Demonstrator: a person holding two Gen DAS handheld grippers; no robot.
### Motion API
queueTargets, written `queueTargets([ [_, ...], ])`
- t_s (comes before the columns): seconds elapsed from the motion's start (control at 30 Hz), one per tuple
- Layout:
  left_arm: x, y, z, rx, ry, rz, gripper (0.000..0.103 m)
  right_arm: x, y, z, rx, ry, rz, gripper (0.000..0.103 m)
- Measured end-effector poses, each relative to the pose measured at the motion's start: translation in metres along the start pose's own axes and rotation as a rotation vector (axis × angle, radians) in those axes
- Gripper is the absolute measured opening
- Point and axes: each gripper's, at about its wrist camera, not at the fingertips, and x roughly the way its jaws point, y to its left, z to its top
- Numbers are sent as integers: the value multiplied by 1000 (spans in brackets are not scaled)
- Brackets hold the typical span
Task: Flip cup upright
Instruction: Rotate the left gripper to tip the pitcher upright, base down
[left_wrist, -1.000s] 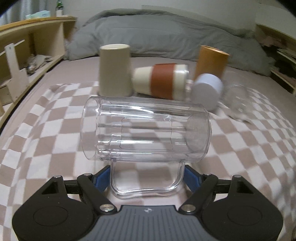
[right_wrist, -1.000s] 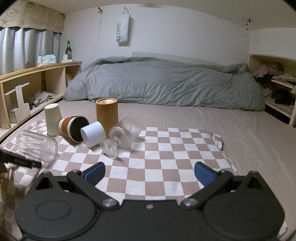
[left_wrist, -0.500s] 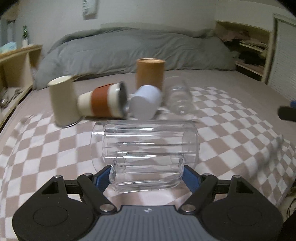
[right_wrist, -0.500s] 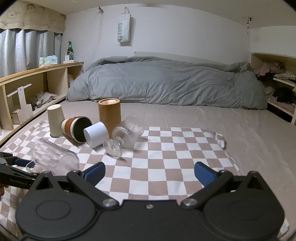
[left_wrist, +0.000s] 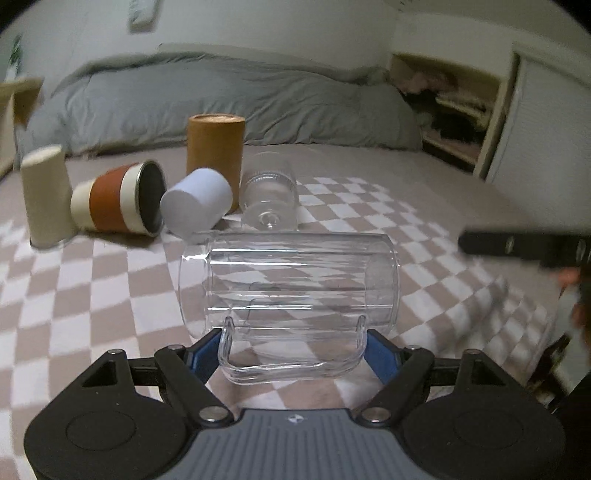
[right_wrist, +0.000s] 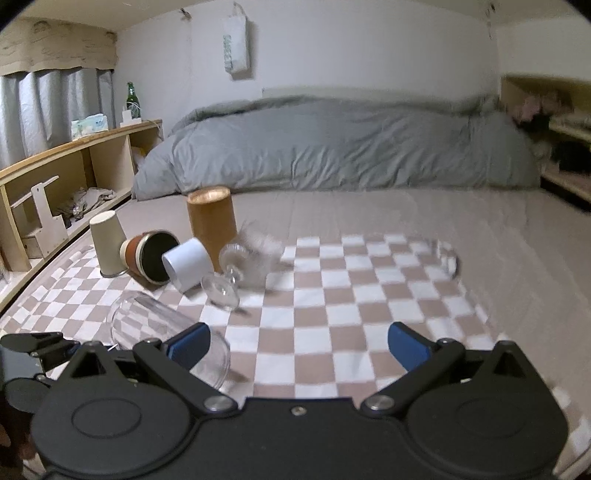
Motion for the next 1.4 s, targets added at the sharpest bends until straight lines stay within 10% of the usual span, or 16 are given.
queueTargets([
  [0.43, -16, 50, -7, -508, -90, -167, 81, 14, 11, 9, 182, -7, 142, 103],
  [0.83, -22, 48, -11, -473, -100, -158, 81, 64, 58, 2, 365, 149, 313, 102],
  [0.97, -22, 45, -10, -434, -100, -150, 81, 73, 58, -4, 460, 128, 359, 85],
  [1.4, -43, 37, 2, -317, -143, -97, 95, 60, 52, 17, 291, 82, 311, 79],
])
